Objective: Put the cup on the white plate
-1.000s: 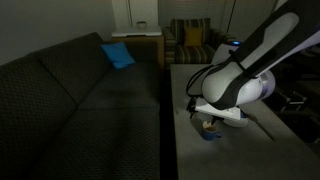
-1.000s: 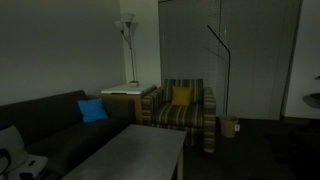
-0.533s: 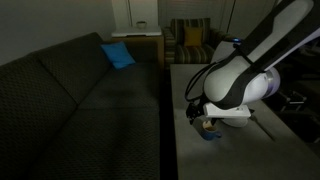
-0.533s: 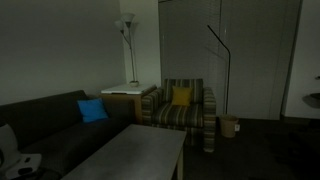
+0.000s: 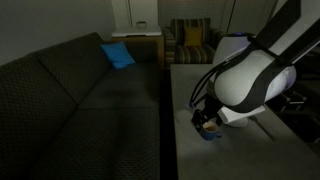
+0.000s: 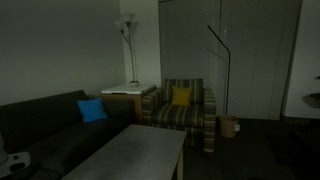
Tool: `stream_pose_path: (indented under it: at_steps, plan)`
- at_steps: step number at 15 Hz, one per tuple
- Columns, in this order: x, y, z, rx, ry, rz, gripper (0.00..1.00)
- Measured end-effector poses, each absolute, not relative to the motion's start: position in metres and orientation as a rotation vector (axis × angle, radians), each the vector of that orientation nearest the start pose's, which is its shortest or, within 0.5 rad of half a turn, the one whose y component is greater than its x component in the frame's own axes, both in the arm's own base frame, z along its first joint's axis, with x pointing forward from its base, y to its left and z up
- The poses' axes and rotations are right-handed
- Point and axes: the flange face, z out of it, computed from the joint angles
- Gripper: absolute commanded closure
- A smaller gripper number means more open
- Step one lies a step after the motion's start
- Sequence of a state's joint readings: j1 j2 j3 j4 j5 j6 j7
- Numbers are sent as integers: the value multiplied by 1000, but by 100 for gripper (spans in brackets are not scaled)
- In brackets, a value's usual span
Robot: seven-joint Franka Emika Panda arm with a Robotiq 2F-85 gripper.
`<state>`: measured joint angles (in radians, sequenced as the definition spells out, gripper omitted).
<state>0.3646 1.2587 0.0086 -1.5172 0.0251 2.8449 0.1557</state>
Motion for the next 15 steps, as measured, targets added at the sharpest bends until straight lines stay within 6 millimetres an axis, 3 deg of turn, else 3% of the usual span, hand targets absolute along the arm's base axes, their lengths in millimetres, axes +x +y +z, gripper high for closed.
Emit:
stream_pose_path:
  at_steps: [3, 10, 15]
  plan:
    - [592, 230, -82, -3097, -301, -86, 0]
    - [595, 204, -105, -3179, -629, -39, 0]
    - [599, 202, -114, -3169, -760, -45, 0]
